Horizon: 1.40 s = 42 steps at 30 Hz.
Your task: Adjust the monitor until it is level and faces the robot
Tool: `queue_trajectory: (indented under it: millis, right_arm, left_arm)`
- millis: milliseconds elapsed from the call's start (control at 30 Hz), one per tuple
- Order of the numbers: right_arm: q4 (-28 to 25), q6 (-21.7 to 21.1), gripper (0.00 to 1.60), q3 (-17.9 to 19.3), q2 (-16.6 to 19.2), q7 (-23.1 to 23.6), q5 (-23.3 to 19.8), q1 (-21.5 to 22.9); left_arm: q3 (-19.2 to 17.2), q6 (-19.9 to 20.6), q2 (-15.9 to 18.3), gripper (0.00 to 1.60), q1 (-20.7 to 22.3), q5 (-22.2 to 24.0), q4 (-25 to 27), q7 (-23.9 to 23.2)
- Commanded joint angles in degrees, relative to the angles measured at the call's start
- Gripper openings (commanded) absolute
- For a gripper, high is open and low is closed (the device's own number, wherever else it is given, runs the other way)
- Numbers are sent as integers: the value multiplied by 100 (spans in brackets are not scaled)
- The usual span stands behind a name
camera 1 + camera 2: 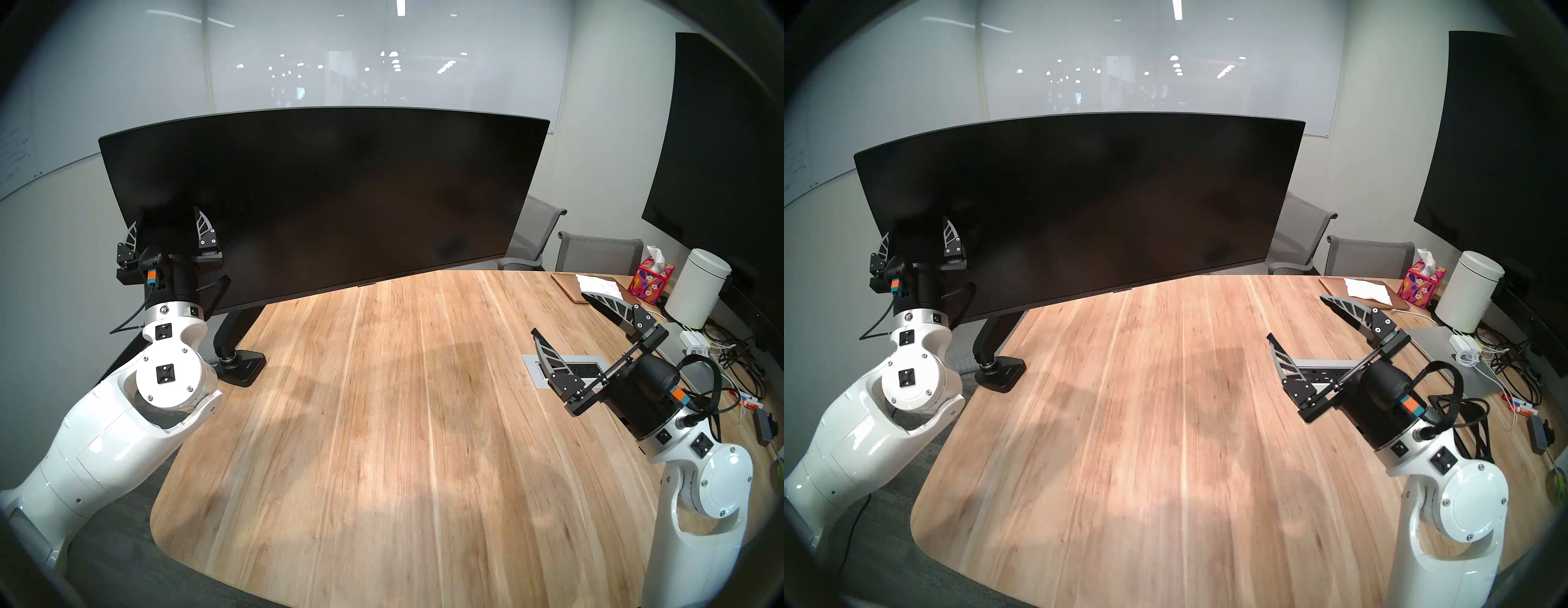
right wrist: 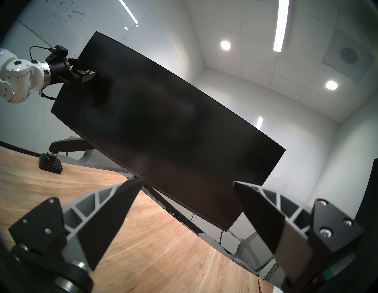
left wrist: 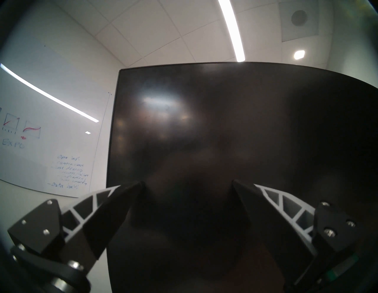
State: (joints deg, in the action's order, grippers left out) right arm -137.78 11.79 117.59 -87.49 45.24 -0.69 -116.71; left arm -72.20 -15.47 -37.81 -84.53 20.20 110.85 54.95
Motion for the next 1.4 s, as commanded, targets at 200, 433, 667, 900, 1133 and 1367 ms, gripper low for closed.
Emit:
queue_trajectory:
  millis: [200,433,667,900,1133,1367]
  right_arm:
    - [-98,5,160,4,12,15,-36,13]
    - [-98,4,160,4,12,15,-37,13]
    - [-98,4,160,4,12,15,-37,13]
    - [-98,4,160,4,12,15,-37,13]
    - [-98,4,160,4,12,15,-37,13]
    - [-98,4,160,4,12,15,-37,13]
  left_arm:
    - [15,61,-47,160,348,5,-242,-143]
    - [52,78,-95,160,380,-11,-282,-159]
    - [81,124,-147,160,399,-30,-297,-169]
    - [172,175,-257,160,487,-107,-363,-196]
    - [246,215,-343,160,583,-136,-475,-201]
    - [286,260,-439,160,722,-53,-554,-250]
